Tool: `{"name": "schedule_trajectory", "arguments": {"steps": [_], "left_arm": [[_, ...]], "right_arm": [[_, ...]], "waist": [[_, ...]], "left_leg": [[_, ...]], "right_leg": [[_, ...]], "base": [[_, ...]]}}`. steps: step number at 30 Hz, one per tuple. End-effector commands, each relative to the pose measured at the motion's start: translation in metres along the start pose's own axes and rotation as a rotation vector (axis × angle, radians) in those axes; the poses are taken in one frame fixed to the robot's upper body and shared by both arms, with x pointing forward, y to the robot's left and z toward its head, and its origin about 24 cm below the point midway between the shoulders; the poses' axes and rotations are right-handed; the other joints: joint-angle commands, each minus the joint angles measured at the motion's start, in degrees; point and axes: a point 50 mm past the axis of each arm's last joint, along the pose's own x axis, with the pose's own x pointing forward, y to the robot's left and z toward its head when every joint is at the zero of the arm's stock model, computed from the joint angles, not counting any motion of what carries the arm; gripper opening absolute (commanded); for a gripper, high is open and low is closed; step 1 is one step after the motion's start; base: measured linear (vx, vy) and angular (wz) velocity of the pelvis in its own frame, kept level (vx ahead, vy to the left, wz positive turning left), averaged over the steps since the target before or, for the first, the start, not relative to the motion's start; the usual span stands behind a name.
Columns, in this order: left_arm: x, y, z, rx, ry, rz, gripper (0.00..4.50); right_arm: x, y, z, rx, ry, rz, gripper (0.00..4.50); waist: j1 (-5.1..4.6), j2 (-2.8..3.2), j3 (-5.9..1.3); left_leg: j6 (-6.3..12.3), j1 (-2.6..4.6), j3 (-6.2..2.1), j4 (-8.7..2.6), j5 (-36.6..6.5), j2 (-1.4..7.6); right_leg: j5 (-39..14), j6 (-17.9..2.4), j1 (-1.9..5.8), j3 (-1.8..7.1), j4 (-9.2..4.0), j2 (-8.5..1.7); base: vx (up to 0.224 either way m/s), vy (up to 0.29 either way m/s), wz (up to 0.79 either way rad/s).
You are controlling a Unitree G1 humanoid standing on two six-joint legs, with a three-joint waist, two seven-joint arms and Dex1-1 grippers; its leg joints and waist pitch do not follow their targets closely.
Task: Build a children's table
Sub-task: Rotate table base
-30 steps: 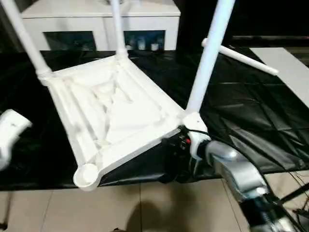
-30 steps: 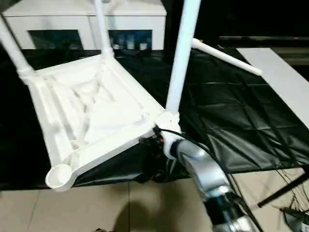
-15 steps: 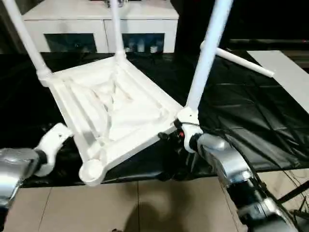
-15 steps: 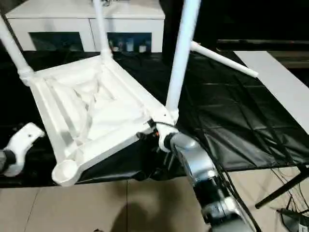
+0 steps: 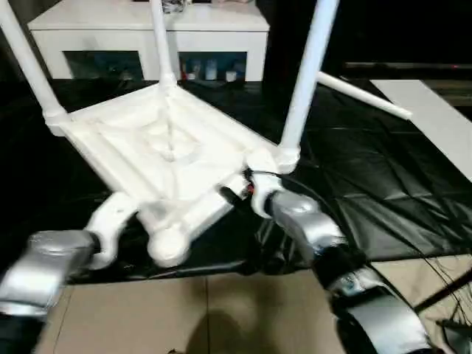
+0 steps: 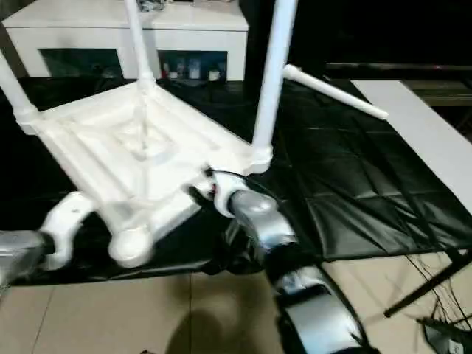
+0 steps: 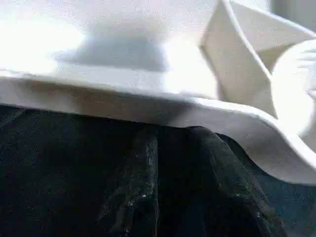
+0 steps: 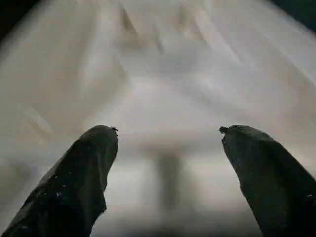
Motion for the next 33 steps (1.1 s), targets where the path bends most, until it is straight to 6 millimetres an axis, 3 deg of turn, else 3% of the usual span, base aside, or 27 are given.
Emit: {"name": "schedule_trajectory", "arguments": {"steps": [1,3,4,5,6,7,8,9,10,11,12,13,14,15,17,18,19,21,23,24,25,29,30,31,32,33], "left_arm": [[0.013,-0.007,0.01,0.039,-0.023,-0.011,1.24],[0.025,-0.008,0.013,0.066,-0.012,0.022,1.24],[0.034,-0.007,0.017,0.069,-0.029,0.055,1.24],[0.036,-0.006,0.018,0.068,-0.036,0.063,1.24],[0.04,-0.005,0.02,0.073,-0.039,0.079,1.24],[0.045,-0.004,0.026,0.092,-0.051,0.106,1.24],[0.048,-0.002,0.029,0.107,-0.053,0.128,1.24],[0.05,-0.001,0.032,0.118,-0.06,0.139,1.24],[0.053,0.0,0.036,0.123,-0.073,0.148,1.24],[0.054,0.001,0.039,0.12,-0.087,0.156,1.24],[0.055,0.001,0.04,0.118,-0.092,0.159,1.24],[0.059,0.004,0.048,0.131,-0.119,0.188,1.24],[0.059,0.004,0.048,0.131,-0.119,0.188,1.24],[0.063,0.007,0.054,0.148,-0.142,0.209,1.24],[0.068,0.008,0.062,0.148,-0.191,0.23,1.24],[0.07,0.009,0.069,0.138,-0.235,0.243,1.24],[0.072,0.01,0.076,0.141,-0.277,0.258,1.24],[0.074,0.011,0.08,0.141,-0.302,0.273,1.24],[0.075,0.012,0.082,0.137,-0.315,0.286,1.24],[0.075,0.016,0.082,0.147,-0.312,0.321,1.24],[0.075,0.019,0.082,0.154,-0.308,0.354,1.24],[0.067,0.037,0.078,0.146,-0.32,0.516,1.24],[0.066,0.039,0.078,0.143,-0.327,0.529,1.24],[0.063,0.039,0.08,0.107,-0.369,0.53,1.24],[0.06,0.035,0.084,0.02,-0.446,0.509,1.24],[0.059,0.035,0.084,0.009,-0.456,0.506,1.24]], "right_arm": [[-0.002,-0.012,0.025,-0.003,-0.116,-0.04,3.85],[-0.006,-0.018,0.036,-0.028,-0.16,-0.044,3.85],[-0.012,-0.023,0.039,-0.054,-0.165,-0.052,3.85],[-0.014,-0.025,0.039,-0.06,-0.164,-0.056,3.85],[-0.017,-0.028,0.038,-0.07,-0.154,-0.066,3.85],[-0.026,-0.036,0.034,-0.118,-0.124,-0.101,3.85],[-0.031,-0.039,0.032,-0.136,-0.113,-0.109,3.85],[-0.035,-0.042,0.03,-0.141,-0.103,-0.112,3.85],[-0.04,-0.045,0.027,-0.139,-0.094,-0.112,3.85],[-0.042,-0.046,0.026,-0.144,-0.086,-0.115,3.85],[-0.043,-0.047,0.025,-0.146,-0.083,-0.116,3.85],[-0.05,-0.05,0.02,-0.172,-0.047,-0.119,3.85],[-0.05,-0.05,0.02,-0.172,-0.047,-0.119,3.85],[-0.055,-0.052,0.015,-0.184,-0.027,-0.123,3.85],[-0.06,-0.055,0.009,-0.17,-0.005,-0.147,3.85],[-0.063,-0.057,0.005,-0.159,0.006,-0.168,3.85],[-0.065,-0.059,0.003,-0.158,0.016,-0.191,3.85],[-0.068,-0.06,0.002,-0.157,0.02,-0.209,3.85],[-0.07,-0.06,0.002,-0.153,0.02,-0.22,3.85],[-0.072,-0.06,0.003,-0.143,0.015,-0.236,3.85],[-0.074,-0.06,0.003,-0.132,0.008,-0.245,3.85],[-0.079,-0.057,0.002,-0.094,-0.018,-0.286,3.85],[-0.08,-0.057,0.002,-0.091,-0.02,-0.289,3.85],[-0.081,-0.055,0.002,-0.093,-0.035,-0.301,3.85],[-0.083,-0.054,0.003,-0.073,-0.05,-0.322,3.85],[-0.083,-0.054,0.003,-0.071,-0.052,-0.324,3.85]], "waist": [[-0.25,1.66,-3.2],[0.0,1.84,-3.17],[0.11,2.27,-3.26],[0.22,1.79,-3.26],[0.35,2.52,-3.37],[0.21,1.94,-3.35],[0.34,2.45,-3.3],[0.41,2.51,-3.4],[0.36,2.09,-3.57],[0.12,3.11,-3.55],[-0.03,2.76,-3.51],[-0.38,3.08,-3.68],[-0.22,2.73,-3.82],[-0.28,3.41,-3.76],[-0.3,3.34,-3.77],[-0.34,4.07,-3.58],[-0.39,4.44,-3.7],[-0.4,3.96,-3.76],[-0.38,4.21,-3.81],[-0.36,5.21,-3.85],[-0.57,4.58,-3.76],[-0.7,4.6,-3.93],[-0.91,4.68,-3.96],[-1.08,4.05,-3.92],[-1.0,4.31,-3.95],[-0.97,4.14,-3.81]], "left_leg": [[-2.64,1.87,0.04,-4.04,-20.1,1.09],[-2.66,1.94,0.1,-3.98,-20.24,0.98],[-2.81,1.88,0.01,-3.95,-19.73,0.89],[-2.92,1.78,0.02,-3.95,-19.25,0.81],[-3.21,1.69,-0.14,-3.89,-18.66,0.74],[-3.31,1.28,-0.2,-3.98,-17.75,0.72],[-3.48,1.45,-0.11,-3.85,-17.9,0.6],[-3.61,1.61,-0.14,-3.71,-18.05,0.61],[-3.35,1.16,-0.23,-3.67,-17.09,0.52],[-3.42,0.81,-0.38,-3.7,-16.77,0.42],[-3.22,0.91,-0.3,-3.63,-17.09,0.43],[-2.96,0.8,-0.37,-3.36,-16.69,0.31],[-2.28,0.7,-0.23,-3.07,-15.1,0.34],[-1.98,0.52,-0.31,-3.04,-14.47,0.25],[-1.47,0.41,-0.26,-2.9,-14.23,0.36],[-1.38,0.36,-0.23,-2.87,-14.24,0.14],[-1.57,0.49,-0.29,-2.78,-14.91,0.34],[-1.43,0.29,-0.29,-2.75,-14.42,0.31],[-1.01,0.3,-0.29,-2.7,-13.52,0.41],[-1.21,0.41,-0.4,-2.63,-13.67,0.4],[-1.04,0.38,-0.35,-2.65,-13.85,0.36],[-0.73,0.16,-0.46,-2.61,-12.0,0.3],[-0.73,0.27,-0.44,-2.58,-12.16,0.38],[-0.55,0.25,-0.32,-2.58,-12.42,0.36],[-0.54,0.2,-0.35,-2.55,-12.09,0.39],[-0.33,0.15,-0.34,-2.69,-11.99,0.72]], "right_leg": [[-11.73,-10.75,1.08,1.78,-4.1,-1.79],[-10.67,-10.34,1.09,1.79,-4.03,-1.62],[-10.06,-9.83,1.32,1.74,-3.96,-1.61],[-9.94,-9.23,1.63,1.69,-4.11,-1.57],[-9.33,-9.04,1.8,1.71,-3.93,-1.62],[-8.65,-8.85,2.14,1.64,-3.98,-1.66],[-8.71,-8.2,2.0,1.56,-4.38,-1.43],[-8.66,-8.28,1.97,1.61,-4.24,-1.6],[-8.25,-8.55,2.55,1.6,-4.05,-1.78],[-8.28,-8.86,2.7,1.5,-3.97,-1.85],[-8.61,-8.92,2.56,1.43,-4.23,-1.73],[-7.81,-9.69,2.69,1.38,-4.1,-1.71],[-6.51,-10.03,2.74,1.41,-3.98,-1.76],[-6.25,-10.18,2.74,1.39,-3.9,-1.76],[-7.35,-10.4,2.82,1.36,-4.05,-1.92],[-7.89,-10.32,2.73,1.34,-4.26,-1.74],[-8.01,-10.7,2.66,1.36,-4.24,-1.86],[-7.25,-11.05,2.9,1.29,-4.16,-1.79],[-6.09,-11.2,2.88,1.28,-4.01,-1.78],[-5.84,-11.2,2.79,1.25,-3.89,-1.78],[-5.19,-10.92,2.88,1.25,-4.03,-1.61],[-3.65,-10.48,3.18,1.24,-3.8,-1.73],[-3.54,-10.89,3.01,1.25,-3.81,-1.74],[-3.79,-11.39,3.06,1.25,-3.87,-1.67],[-3.69,-11.75,3.12,1.29,-3.71,-1.84],[-3.95,-12.69,3.08,1.31,-3.58,-2.12]], "base": [[0.0,0.0,0.0],[0.0,0.0,0.0],[0.0,0.0,0.0],[0.0,0.0,0.0],[0.0,0.0,0.0],[0.0,0.0,0.0],[0.0,0.0,0.0],[0.0,0.0,0.0],[0.0,0.0,0.0],[0.0,0.0,0.0],[0.0,0.0,0.0],[0.0,0.0,0.0],[0.0,0.0,0.0],[0.0,0.0,0.0],[0.0,0.0,0.0],[0.0,0.0,0.0],[0.0,0.0,0.0],[0.0,0.0,0.0],[0.0,0.0,0.0],[0.0,0.0,0.0],[0.0,0.0,0.0],[0.0,0.0,0.0],[0.0,0.0,0.0],[0.0,0.0,0.0],[0.0,0.0,0.0],[0.0,0.0,0.0]]}}
